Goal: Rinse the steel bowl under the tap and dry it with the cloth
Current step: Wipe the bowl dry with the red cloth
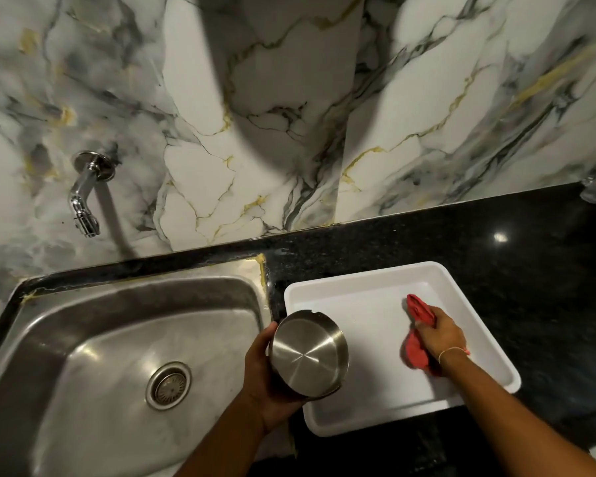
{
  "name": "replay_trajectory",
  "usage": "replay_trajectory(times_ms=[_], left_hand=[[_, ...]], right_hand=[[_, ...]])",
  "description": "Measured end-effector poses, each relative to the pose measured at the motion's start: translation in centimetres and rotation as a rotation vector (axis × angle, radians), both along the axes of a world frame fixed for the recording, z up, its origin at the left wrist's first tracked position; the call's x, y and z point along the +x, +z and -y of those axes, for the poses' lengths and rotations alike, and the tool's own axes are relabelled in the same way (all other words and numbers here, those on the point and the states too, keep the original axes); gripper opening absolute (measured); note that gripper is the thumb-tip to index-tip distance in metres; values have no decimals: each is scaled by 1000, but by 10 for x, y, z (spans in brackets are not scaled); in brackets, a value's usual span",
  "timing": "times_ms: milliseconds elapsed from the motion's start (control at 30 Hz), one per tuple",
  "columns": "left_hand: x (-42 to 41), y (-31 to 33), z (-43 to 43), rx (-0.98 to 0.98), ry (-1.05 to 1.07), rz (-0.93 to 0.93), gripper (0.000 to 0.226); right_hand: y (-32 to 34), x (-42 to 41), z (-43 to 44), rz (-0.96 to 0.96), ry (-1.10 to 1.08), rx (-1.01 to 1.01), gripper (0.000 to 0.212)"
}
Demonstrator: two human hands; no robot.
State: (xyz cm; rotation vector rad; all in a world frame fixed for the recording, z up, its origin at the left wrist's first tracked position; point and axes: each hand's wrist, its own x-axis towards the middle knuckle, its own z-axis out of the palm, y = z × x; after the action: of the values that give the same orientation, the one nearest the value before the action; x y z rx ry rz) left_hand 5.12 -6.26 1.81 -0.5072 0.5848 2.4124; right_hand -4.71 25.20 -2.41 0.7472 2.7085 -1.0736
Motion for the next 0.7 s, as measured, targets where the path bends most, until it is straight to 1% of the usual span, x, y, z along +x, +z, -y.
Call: replay_trajectory(times_ms=[67, 100, 133, 167, 200, 267, 300, 367, 433, 500, 567, 633, 700], left_hand=[[-3, 1, 2, -19, 8, -9, 64], [-6, 0, 3, -27, 14, -12, 63], [-8, 0, 4, -34, 19, -15, 62], [-10, 0, 4, -45, 20, -23, 60], [-13, 1, 5, -64, 17, -33, 59], [-17, 3, 3, -114, -10, -56, 61], [-19, 5, 2, -133, -28, -71, 64], [-20, 8, -4, -195, -60, -106, 69], [-20, 8, -9, -271, -61, -140, 68], [-20, 8, -11, -316, -61, -182, 65], [-20, 7, -11, -342, -67, -180, 61], [-20, 6, -4, -345, -63, -165, 60], [-21, 7, 5, -329, -57, -185, 61]], right_hand=[[32, 11, 19, -115, -42, -340, 30], [50, 20, 29, -152, 3, -479, 28], [68, 31, 39, -181, 97, -588, 26], [87, 44, 51, -204, 225, -629, 27], [103, 56, 63, -218, 350, -597, 30], [124, 74, 86, -232, 528, -389, 36], [129, 79, 98, -230, 579, -273, 34], [131, 83, 119, -194, 617, -100, 30], [131, 81, 135, -161, 599, 8, 35], [129, 82, 147, -186, 583, 25, 38], [127, 86, 156, -223, 626, -24, 36], [126, 94, 162, -218, 758, -116, 33], [124, 102, 160, -183, 954, -141, 41]])
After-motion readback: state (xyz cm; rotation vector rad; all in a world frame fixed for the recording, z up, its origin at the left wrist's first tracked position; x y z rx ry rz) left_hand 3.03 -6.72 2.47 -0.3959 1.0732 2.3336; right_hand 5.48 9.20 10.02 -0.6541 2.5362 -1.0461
